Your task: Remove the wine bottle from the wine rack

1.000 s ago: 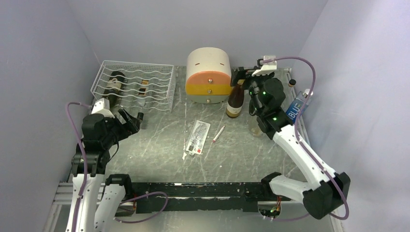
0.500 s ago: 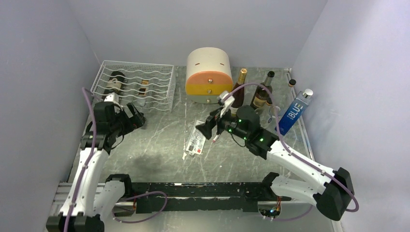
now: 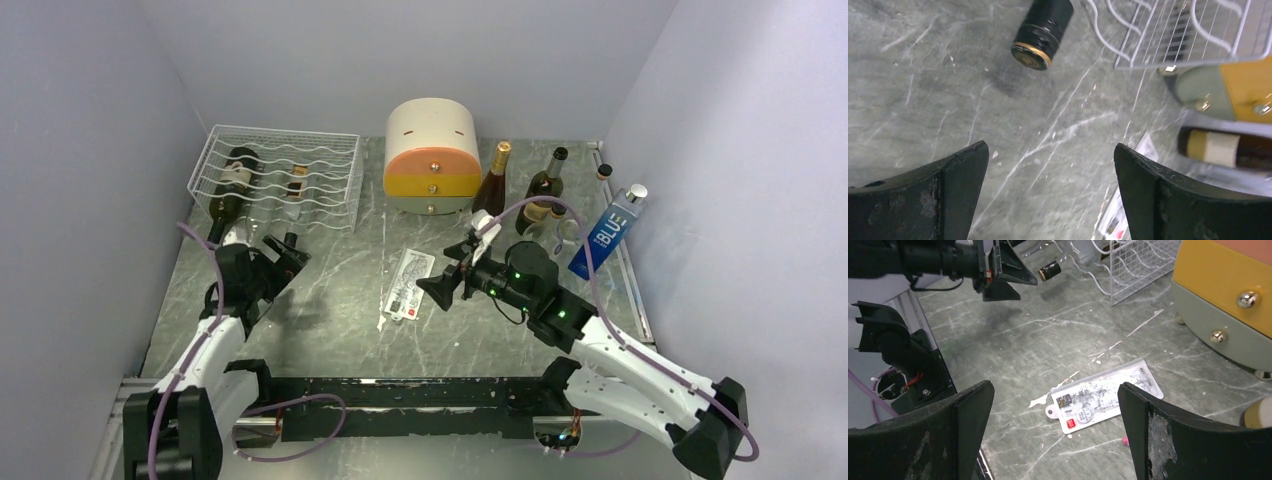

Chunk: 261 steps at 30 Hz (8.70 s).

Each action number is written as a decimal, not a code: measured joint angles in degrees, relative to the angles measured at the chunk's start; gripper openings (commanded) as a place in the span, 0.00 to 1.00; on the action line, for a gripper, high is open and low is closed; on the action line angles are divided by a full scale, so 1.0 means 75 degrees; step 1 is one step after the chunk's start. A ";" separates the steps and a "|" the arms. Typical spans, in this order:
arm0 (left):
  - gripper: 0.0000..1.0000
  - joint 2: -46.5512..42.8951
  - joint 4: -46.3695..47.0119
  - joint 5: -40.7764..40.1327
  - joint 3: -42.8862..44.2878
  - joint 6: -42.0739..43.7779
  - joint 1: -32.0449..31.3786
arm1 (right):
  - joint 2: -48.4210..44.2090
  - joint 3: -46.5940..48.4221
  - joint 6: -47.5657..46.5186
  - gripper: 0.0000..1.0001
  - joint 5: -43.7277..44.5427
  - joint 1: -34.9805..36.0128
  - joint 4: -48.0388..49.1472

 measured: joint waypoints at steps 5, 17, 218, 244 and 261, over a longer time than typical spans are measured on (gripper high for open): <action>0.99 0.0833 0.2766 0.0475 -0.1000 -0.1186 0.0478 | -0.0557 -0.0026 -0.0122 1.00 0.0090 0.0006 -0.0187; 0.87 0.3800 0.6443 0.0755 -0.0903 -0.1786 0.0624 | -0.1026 -0.0125 -0.0017 1.00 0.0472 0.0006 -0.0542; 0.96 -0.3273 -0.5316 0.0207 0.4112 0.2317 0.0210 | 0.4319 0.3596 -0.2544 0.00 0.0898 0.1364 0.1545; 0.91 -0.3080 -0.4605 0.0213 0.3308 0.1982 0.0210 | 0.1612 0.1163 0.0650 0.00 0.5965 -0.0396 -0.1789; 0.91 -0.3083 -0.4605 0.0213 0.3305 0.1982 0.0210 | 0.1955 0.0388 0.0766 0.00 0.6137 -0.1282 -0.0245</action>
